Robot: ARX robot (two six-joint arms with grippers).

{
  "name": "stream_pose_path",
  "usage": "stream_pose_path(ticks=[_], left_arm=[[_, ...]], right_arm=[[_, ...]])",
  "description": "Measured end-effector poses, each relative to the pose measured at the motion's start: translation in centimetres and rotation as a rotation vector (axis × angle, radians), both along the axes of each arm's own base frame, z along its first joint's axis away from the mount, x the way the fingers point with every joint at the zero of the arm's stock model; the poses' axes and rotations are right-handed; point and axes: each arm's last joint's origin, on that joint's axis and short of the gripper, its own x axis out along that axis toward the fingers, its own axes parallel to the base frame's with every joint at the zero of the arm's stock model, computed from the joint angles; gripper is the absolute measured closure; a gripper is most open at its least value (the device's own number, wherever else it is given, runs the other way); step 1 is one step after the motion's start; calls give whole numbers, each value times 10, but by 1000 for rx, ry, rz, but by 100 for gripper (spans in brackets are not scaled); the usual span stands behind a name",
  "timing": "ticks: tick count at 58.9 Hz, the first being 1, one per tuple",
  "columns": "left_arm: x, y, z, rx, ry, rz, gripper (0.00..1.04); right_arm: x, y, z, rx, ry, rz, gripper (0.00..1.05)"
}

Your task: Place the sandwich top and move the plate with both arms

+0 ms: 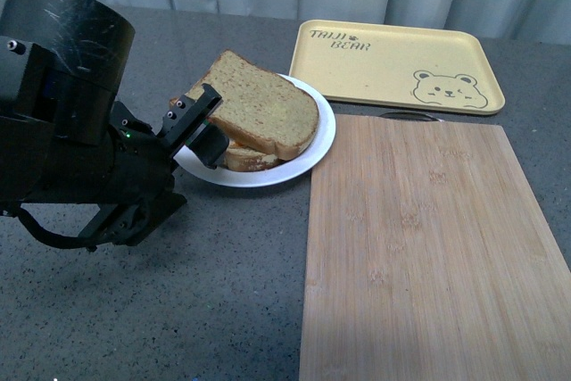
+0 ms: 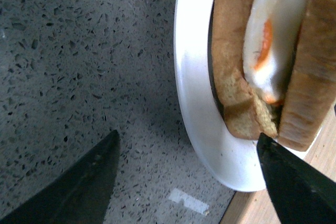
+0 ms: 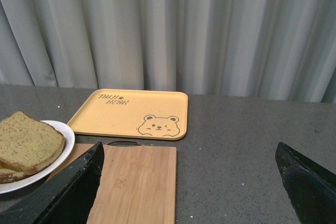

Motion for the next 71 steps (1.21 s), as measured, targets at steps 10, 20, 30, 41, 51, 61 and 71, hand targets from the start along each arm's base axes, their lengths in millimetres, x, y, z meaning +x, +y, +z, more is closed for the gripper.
stream_pose_path(ticks=[10,20,30,41,51,61,71], left_arm=[[8,-3,-2,-12,14,18,69],[13,-5,1,-48,13,17,92],[17,5,10,-150,-29,39,101],[3,19,7,-273,-72,50,101],[-4,23,18,-410,-172,25,101],[7,12,36,-478,-241,28,101],[36,-23,52,-488,-239,18,101]], right_arm=[[0,0,0,0,0,0,9],[0,0,0,0,0,0,9],[0,0,0,0,0,0,9],[0,0,0,0,0,0,9],[0,0,0,0,0,0,9],[0,0,0,0,0,0,9],[0,0,0,0,0,0,9]])
